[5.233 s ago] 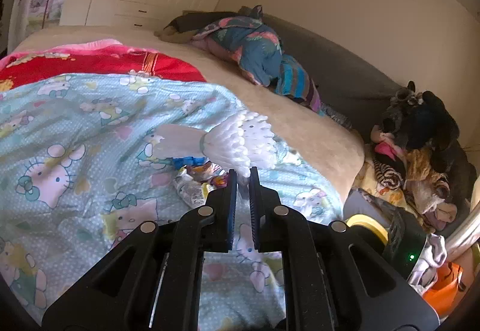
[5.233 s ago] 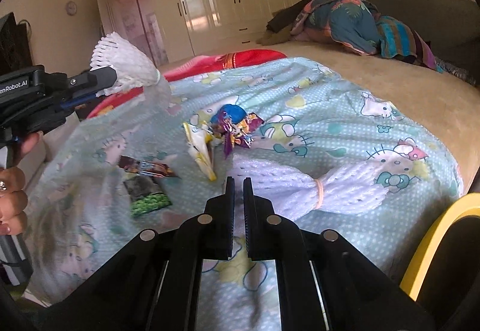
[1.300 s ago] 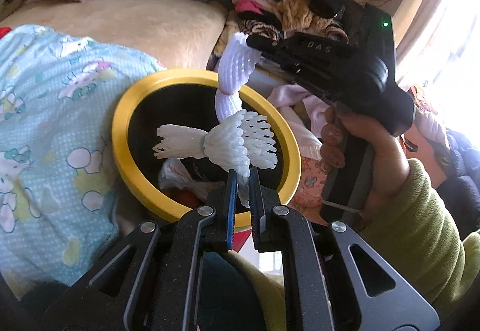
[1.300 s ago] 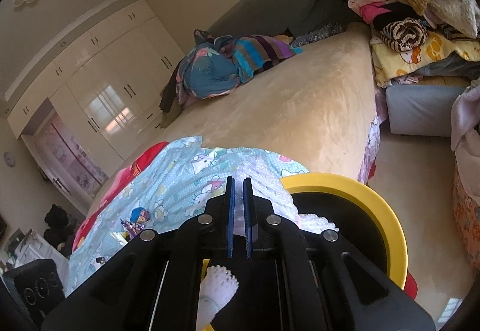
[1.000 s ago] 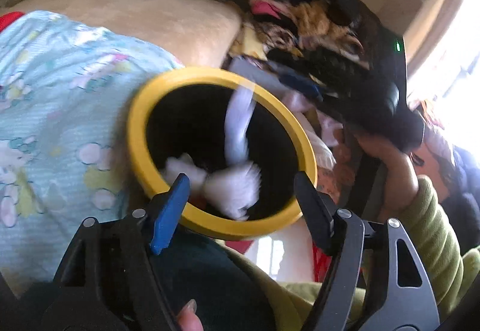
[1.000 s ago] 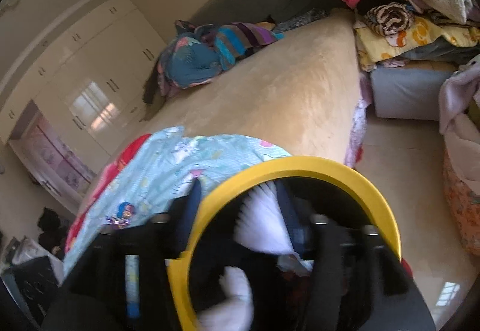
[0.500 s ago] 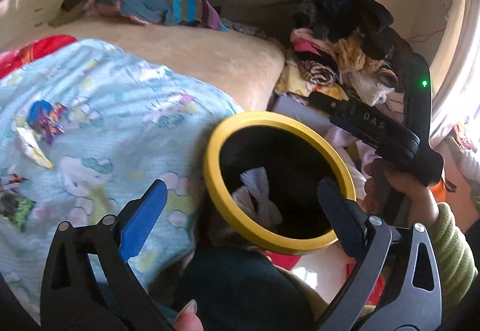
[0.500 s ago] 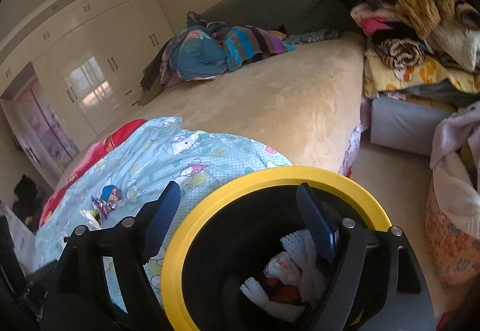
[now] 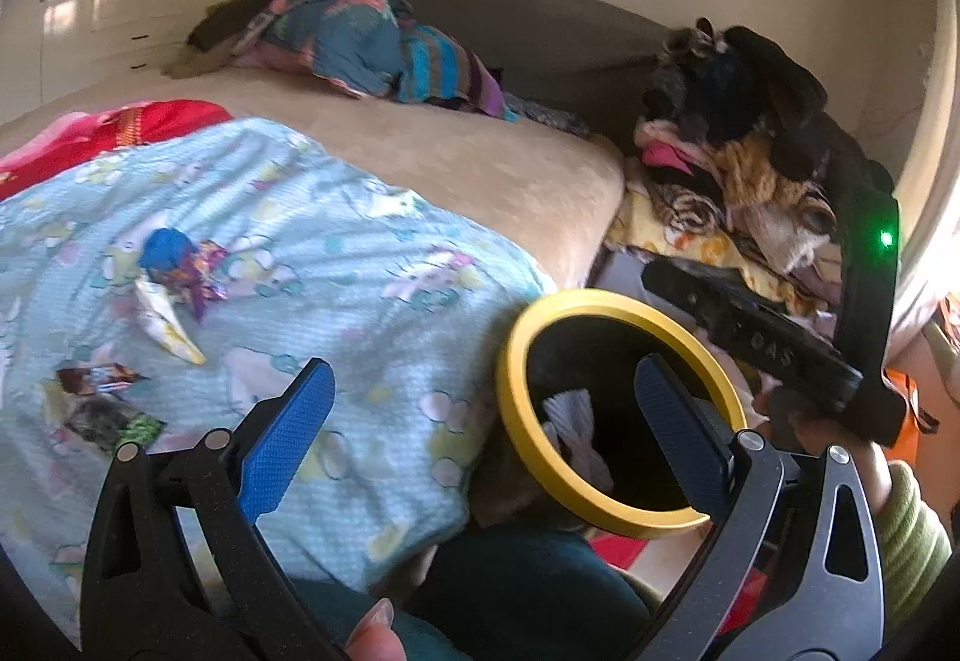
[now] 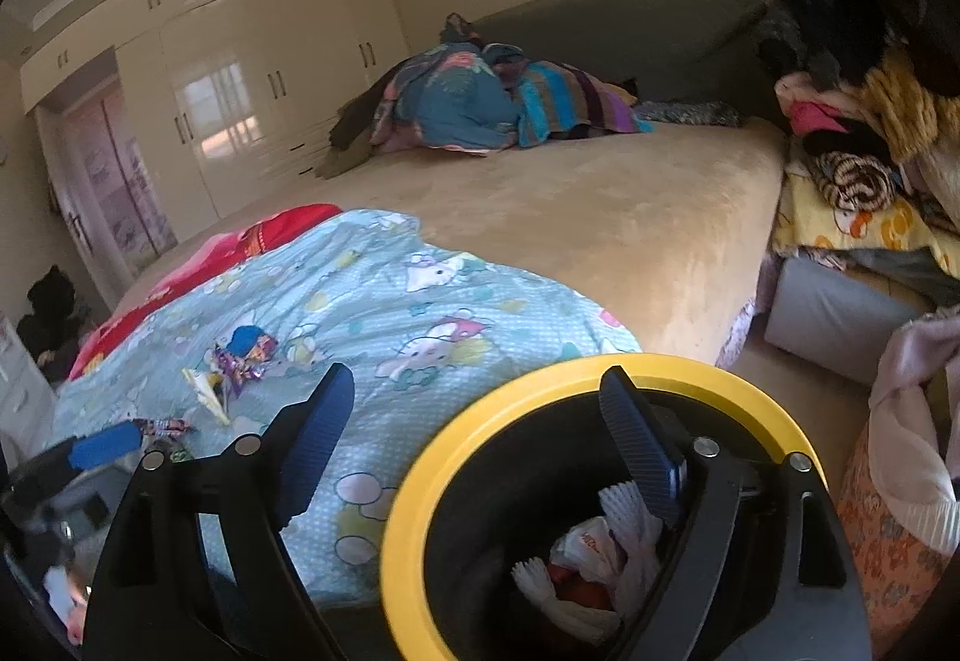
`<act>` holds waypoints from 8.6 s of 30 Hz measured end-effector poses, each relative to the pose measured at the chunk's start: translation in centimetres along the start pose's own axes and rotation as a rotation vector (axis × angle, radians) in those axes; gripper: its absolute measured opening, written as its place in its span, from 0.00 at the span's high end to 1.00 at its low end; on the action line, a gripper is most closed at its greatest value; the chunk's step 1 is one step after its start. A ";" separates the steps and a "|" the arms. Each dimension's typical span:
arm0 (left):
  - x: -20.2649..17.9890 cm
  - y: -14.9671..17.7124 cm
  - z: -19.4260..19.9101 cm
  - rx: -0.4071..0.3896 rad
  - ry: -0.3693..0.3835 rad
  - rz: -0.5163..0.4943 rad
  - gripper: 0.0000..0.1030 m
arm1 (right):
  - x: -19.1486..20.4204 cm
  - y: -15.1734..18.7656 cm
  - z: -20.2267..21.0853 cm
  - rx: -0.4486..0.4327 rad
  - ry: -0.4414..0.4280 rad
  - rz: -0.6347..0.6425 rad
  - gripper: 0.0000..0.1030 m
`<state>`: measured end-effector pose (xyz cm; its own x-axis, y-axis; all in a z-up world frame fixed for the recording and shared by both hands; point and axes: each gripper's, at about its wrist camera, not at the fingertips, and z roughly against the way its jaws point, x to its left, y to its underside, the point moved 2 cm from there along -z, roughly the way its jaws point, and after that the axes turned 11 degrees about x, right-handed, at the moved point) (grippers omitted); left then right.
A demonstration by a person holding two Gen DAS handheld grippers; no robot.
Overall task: Collect trash
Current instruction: 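Move both grippers back over the wrappers on the quilt, then grasp a small brown wrapper with the left gripper while the right grasps a purple candy wrapper, then carry the brown and purple wrappers over the yellow bin with both grippers, then open both grippers to drop the wrappers into the bin, then move both grippers back toward the remaining trash on the quilt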
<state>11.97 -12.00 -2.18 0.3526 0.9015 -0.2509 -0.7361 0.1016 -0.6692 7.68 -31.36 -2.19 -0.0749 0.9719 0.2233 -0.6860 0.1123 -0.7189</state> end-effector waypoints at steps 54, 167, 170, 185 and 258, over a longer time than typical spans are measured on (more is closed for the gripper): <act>16.9 1.5 6.3 -0.133 -0.211 0.357 0.10 | 14.7 1.6 -3.9 0.021 -0.129 0.304 0.10; 7.2 0.7 4.4 -0.089 0.016 0.093 0.91 | 4.6 -0.7 -1.8 -0.001 -0.143 0.031 0.87; 6.5 0.7 4.5 -0.088 0.023 0.075 0.91 | 3.6 -0.6 -1.3 -0.005 -0.130 0.019 0.87; 2.7 0.8 3.7 -0.070 0.064 -0.009 0.91 | -0.1 0.0 0.5 -0.011 -0.073 -0.038 0.87; -6.1 1.4 -6.1 0.102 0.083 -0.144 0.13 | -9.8 3.0 -0.9 0.039 0.066 -0.230 0.40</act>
<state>12.27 -19.89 -5.84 0.5024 0.8369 -0.2173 -0.7277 0.2735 -0.6291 6.96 -40.41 -7.16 0.1334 0.9331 0.3341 -0.7071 0.3258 -0.6276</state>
